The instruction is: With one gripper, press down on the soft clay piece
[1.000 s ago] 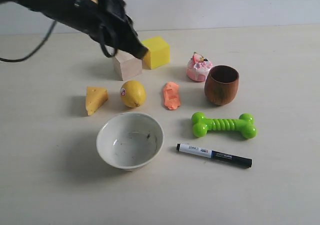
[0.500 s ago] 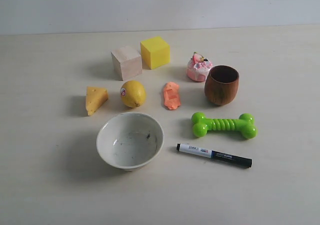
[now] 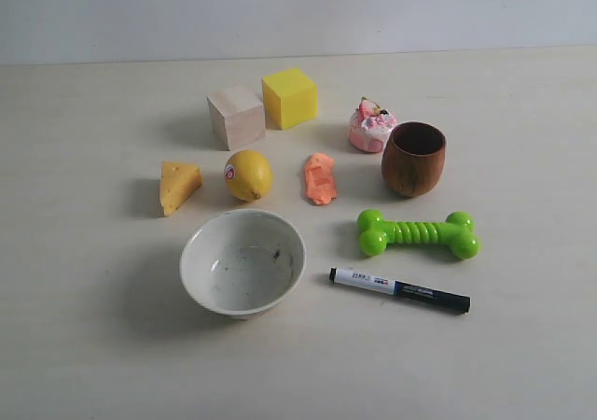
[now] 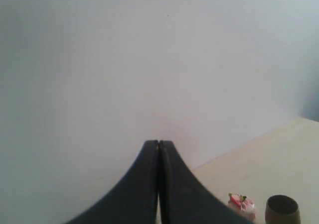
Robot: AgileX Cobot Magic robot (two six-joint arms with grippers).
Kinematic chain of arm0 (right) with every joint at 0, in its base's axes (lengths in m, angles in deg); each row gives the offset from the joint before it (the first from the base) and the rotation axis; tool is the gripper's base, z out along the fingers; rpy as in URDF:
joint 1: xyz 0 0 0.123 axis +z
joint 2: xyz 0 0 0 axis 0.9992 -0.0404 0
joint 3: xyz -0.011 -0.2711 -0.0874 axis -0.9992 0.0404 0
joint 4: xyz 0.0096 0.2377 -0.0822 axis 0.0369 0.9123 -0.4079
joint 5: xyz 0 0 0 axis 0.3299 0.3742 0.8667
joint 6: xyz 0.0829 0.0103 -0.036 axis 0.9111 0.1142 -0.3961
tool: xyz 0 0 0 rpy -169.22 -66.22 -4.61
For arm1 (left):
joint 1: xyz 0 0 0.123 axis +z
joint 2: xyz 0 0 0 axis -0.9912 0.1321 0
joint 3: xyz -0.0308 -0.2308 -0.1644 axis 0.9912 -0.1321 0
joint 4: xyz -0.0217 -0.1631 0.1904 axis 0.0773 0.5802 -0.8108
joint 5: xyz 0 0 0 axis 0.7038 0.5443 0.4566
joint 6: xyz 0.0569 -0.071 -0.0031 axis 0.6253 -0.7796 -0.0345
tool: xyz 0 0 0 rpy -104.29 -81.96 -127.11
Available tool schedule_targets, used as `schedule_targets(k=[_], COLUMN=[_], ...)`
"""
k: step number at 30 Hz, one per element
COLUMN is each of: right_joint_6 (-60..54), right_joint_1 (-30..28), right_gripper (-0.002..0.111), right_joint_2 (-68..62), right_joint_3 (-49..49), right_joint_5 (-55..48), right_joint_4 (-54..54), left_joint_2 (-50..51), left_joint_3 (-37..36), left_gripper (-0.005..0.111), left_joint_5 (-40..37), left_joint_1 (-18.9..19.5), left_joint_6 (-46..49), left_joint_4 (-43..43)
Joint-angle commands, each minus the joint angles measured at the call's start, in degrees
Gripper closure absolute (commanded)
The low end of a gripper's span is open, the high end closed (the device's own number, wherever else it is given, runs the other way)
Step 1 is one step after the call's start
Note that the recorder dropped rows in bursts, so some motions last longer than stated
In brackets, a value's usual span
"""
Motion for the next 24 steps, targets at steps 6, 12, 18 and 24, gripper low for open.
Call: schedule_targets(k=[6,12,18,24], right_joint_6=[0.08,0.08,0.08,0.08], right_joint_1=[0.07,0.07,0.07,0.07], right_gripper=[0.108,0.108,0.108,0.108], right_joint_2=[0.27,0.27,0.27,0.27], right_joint_3=[0.26,0.26,0.26,0.26], right_joint_5=[0.69,0.69,0.69,0.22], right_joint_4=[0.07,0.07,0.07,0.07], left_joint_2=[-2.44,-10.17,-22.86,-31.89], left_joint_3=[-3.32,-14.44,-29.64,-43.81], left_gripper=[0.107,0.107,0.107,0.107], left_joint_5=[-8.2,-8.2,-4.17,6.55], left_joint_1=[3.56,17.83,29.56,31.2], left_joint_6=[-4.19,-11.33,-12.81,-13.51], left_joint_4=[-0.51,2.5,3.8,3.8])
